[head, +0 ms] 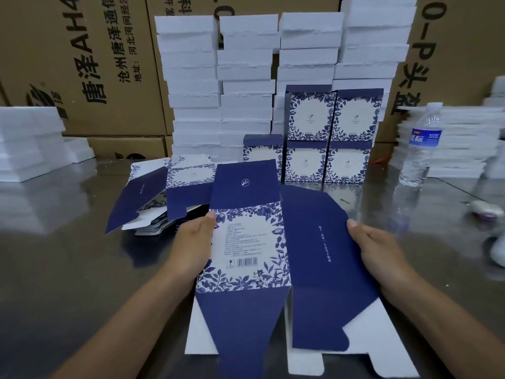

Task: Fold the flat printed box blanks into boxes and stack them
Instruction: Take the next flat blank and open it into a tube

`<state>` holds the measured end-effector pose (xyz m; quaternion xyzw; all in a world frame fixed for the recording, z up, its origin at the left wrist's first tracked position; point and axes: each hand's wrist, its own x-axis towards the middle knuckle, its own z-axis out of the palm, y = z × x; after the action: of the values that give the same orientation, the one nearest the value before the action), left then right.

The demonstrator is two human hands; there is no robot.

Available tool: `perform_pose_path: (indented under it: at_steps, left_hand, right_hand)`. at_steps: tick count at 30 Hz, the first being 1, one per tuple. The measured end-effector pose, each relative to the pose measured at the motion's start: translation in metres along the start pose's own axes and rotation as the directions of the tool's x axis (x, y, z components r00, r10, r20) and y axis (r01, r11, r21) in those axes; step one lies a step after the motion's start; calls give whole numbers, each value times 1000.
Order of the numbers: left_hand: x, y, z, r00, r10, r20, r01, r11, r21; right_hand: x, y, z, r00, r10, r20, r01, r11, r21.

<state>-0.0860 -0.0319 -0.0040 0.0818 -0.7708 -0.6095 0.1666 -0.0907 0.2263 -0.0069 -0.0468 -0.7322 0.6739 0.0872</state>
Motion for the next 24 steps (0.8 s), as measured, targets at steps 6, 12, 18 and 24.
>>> perform_pose_path:
  at_steps: [6, 12, 18, 24]
  left_hand:
    - [-2, 2, 2, 990, -102, 100, 114, 986, -119]
    - [-5, 0, 2, 978, -7, 210, 47, 981, -189]
    - [0, 2, -4, 998, -30, 51, 44, 957, -288]
    - [-3, 1, 1, 989, -40, 140, 82, 946, -314]
  right_hand:
    - [2, 0, -4, 994, -74, -85, 63, 989, -132]
    - [3, 4, -6, 991, -85, -101, 72, 990, -120]
    - [0, 5, 1, 987, -151, 59, 160, 961, -227]
    - [4, 3, -5, 990, -140, 16, 139, 957, -254]
